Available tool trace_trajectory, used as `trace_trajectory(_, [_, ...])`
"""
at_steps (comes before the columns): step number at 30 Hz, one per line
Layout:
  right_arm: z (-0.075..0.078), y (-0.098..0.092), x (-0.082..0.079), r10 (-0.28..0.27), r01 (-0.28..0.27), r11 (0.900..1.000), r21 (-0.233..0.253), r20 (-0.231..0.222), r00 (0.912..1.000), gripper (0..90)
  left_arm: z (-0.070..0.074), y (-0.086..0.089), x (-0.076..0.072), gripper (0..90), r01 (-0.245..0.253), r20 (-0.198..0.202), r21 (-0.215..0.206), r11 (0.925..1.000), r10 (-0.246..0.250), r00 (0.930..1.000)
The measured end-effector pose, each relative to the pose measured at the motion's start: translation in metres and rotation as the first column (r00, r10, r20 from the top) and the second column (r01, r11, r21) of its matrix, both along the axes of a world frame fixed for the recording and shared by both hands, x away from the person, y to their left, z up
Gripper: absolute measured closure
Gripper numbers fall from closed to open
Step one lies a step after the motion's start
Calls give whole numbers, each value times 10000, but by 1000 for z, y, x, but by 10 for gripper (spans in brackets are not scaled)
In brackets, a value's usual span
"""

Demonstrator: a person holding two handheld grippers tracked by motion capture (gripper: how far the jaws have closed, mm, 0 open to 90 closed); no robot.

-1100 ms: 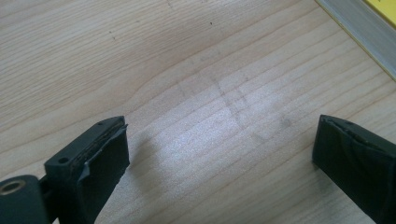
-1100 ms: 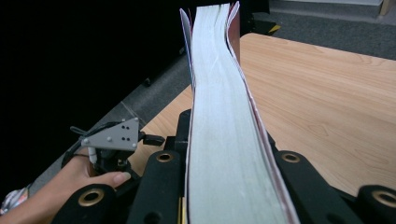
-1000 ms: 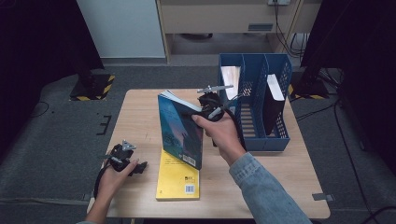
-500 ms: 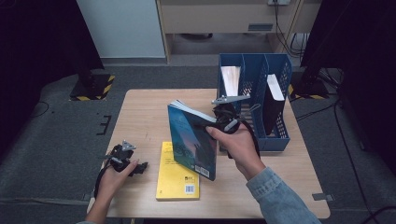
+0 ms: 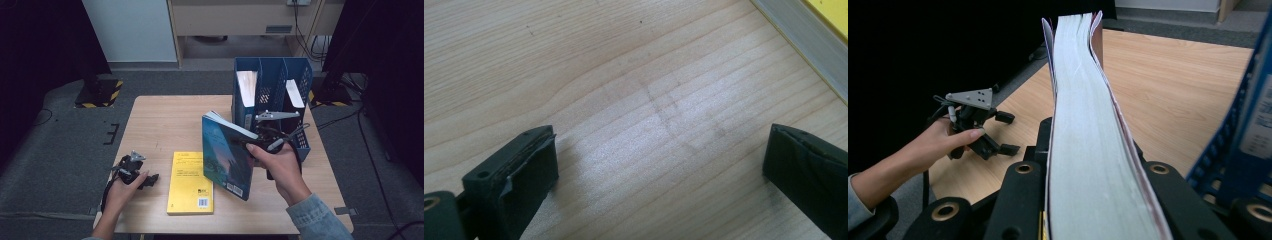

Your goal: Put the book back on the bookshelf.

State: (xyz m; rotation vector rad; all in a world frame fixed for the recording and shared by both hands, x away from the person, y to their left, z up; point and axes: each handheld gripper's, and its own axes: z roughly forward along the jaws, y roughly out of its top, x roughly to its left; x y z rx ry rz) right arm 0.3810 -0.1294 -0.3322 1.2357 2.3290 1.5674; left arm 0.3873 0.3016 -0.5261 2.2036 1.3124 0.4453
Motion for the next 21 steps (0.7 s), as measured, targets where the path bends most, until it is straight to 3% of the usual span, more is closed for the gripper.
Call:
trace_trajectory(8, [-2, -29, -7, -466, 466, 9988, 138, -32, 9989, 725, 0, 0, 0, 1, -6, 13, -13, 10000, 6, 10000])
trace_trajectory(21, [-5, -52, -11, -830, 833, 9960, 311, -117, 9965, 724, 0, 0, 0, 0, -14, 6, -25, 10000, 14, 10000])
